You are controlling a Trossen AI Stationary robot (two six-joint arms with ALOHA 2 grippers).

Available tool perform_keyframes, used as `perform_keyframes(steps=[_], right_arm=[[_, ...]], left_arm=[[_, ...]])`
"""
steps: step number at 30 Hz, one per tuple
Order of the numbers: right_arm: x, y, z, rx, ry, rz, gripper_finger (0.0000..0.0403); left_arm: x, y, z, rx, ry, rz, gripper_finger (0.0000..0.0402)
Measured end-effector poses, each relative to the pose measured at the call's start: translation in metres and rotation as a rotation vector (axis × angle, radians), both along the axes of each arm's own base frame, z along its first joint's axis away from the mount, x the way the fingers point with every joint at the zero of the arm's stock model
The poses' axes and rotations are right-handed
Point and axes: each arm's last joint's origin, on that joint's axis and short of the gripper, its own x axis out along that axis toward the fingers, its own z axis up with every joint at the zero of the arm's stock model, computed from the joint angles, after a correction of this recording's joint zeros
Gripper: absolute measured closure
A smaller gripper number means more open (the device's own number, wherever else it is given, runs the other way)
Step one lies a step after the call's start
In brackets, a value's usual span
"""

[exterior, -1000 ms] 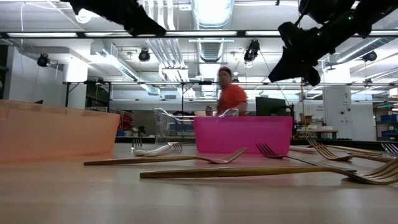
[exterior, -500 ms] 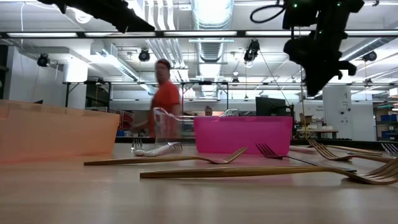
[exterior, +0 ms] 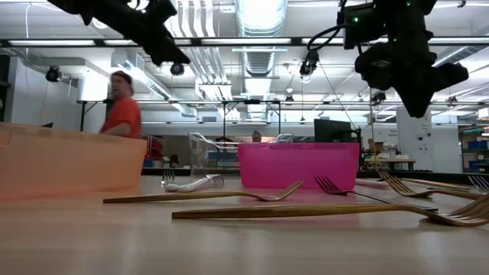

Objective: Sort silverware by color (type)
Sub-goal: Put the white fork into the red bin

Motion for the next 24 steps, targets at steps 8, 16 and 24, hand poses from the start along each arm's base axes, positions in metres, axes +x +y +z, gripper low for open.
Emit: perform_keyframes(steps=[8,16,24], right_arm=[[0.004,0.026,-0.002,0.012,0.037,-0.019,0.0365],[0.006,0.041,-0.002,0.02,0.063,-0.09,0.0365],[0.006,0.057,-0.001,0.124,0.082,-0.092,0.0365]], left_arm=[[-0.008,-0.003,0.001,-0.021,-0.021,0.02,0.0401],[-0.008,-0.003,-0.004,-0.043,0.019,0.023,0.0402],[-0.007,-0.002,-0.006,-0.049,0.035,0.023,0.0402]])
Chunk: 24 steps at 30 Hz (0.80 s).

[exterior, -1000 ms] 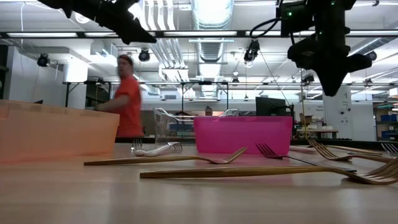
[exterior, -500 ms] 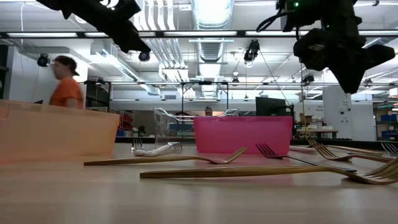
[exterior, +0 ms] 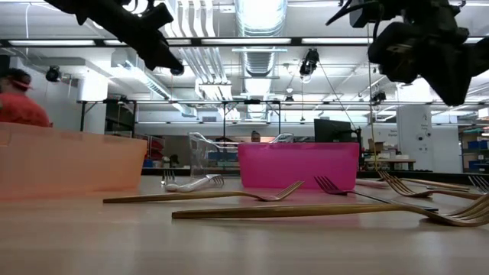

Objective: Sort silverware by color (type)
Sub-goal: Put the white fork into the red bin

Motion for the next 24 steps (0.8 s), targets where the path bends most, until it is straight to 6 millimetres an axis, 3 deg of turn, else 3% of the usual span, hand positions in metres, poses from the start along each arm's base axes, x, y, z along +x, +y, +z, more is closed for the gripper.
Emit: perform_keyframes(steps=[5,9,15,19,24], right_arm=[[-0.001,0.008,0.0,-0.008,-0.006,0.062,0.0364],[0.002,0.016,0.0,0.084,-0.023,0.073,0.0366],[0.006,0.017,-0.005,-0.004,-0.003,0.055,0.0372],[0.009,0.017,-0.009,-0.003,0.03,0.027,0.0346],[0.014,0.018,-0.017,-0.007,0.076,0.009,0.0288]], left_arm=[[0.0,0.0,0.0,0.0,0.0,0.0,0.0401],[0.0,0.0,0.0,0.001,0.0,0.0,0.0402],[0.0,0.0,0.0,0.001,0.0,0.001,0.0402],[0.0,0.0,0.0,0.001,0.0,0.001,0.0402],[0.0,0.0,0.0,0.005,0.005,-0.001,0.0402]])
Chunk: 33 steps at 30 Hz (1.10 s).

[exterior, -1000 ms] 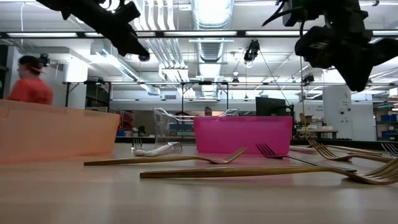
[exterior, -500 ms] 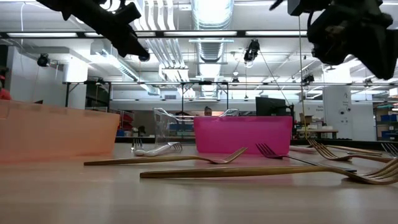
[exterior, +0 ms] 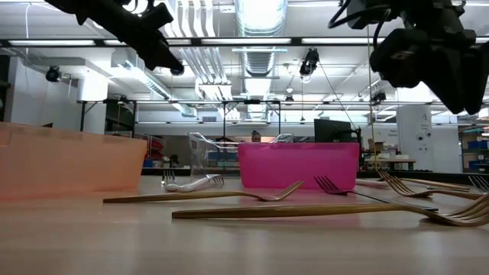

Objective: Sort silverware by color (type)
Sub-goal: Put the white fork into the red bin

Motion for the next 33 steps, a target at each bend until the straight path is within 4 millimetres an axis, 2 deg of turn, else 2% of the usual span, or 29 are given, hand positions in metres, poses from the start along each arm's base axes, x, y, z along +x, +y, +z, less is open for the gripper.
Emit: perform_keyframes(steps=[6,12,18,23,28,33], right_arm=[[0.007,0.006,-0.01,-0.007,0.002,0.1,0.0236],[0.007,0.022,-0.019,-0.014,-0.009,0.189,0.023],[-0.005,0.035,-0.03,-0.016,-0.07,0.115,0.0236],[-0.016,0.04,-0.049,-0.007,-0.062,0.027,0.022],[-0.023,0.042,-0.061,-0.023,-0.029,0.039,0.0194],[-0.028,0.04,-0.073,-0.083,-0.042,0.045,0.0189]], left_arm=[[0.0,0.0,0.0,0.0,0.0,0.0,0.0402],[0.0,0.0,0.0,0.0,0.003,0.0,0.0402],[0.0,0.0,0.0,0.002,0.005,-0.001,0.0402],[0.0,0.0,0.0,0.003,0.003,-0.001,0.0402],[0.0,0.0,0.0,0.003,0.003,-0.001,0.0402],[0.0,0.0,0.0,0.003,0.003,-0.002,0.0402]])
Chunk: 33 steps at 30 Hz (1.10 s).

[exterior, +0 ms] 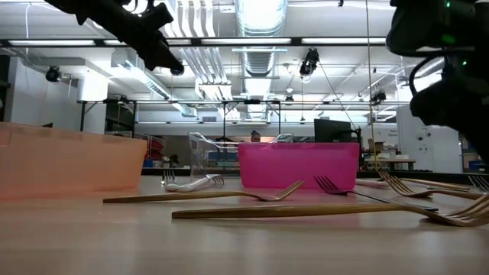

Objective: Sort silverware by color (type)
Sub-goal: Put the white fork into the red bin

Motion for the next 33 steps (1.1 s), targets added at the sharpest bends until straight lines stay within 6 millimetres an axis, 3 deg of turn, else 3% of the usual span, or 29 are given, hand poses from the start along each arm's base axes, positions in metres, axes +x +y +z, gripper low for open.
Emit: perform_keyframes(steps=[17,33], right_arm=[[-0.01,-0.003,-0.027,0.004,-0.031,-0.063,0.0236],[-0.013,-0.003,-0.028,-0.024,-0.01,-0.054,0.0378]], left_arm=[[0.0,0.0,0.0,0.002,0.003,-0.002,0.0402],[0.0,0.0,0.0,0.003,0.003,-0.002,0.0402]])
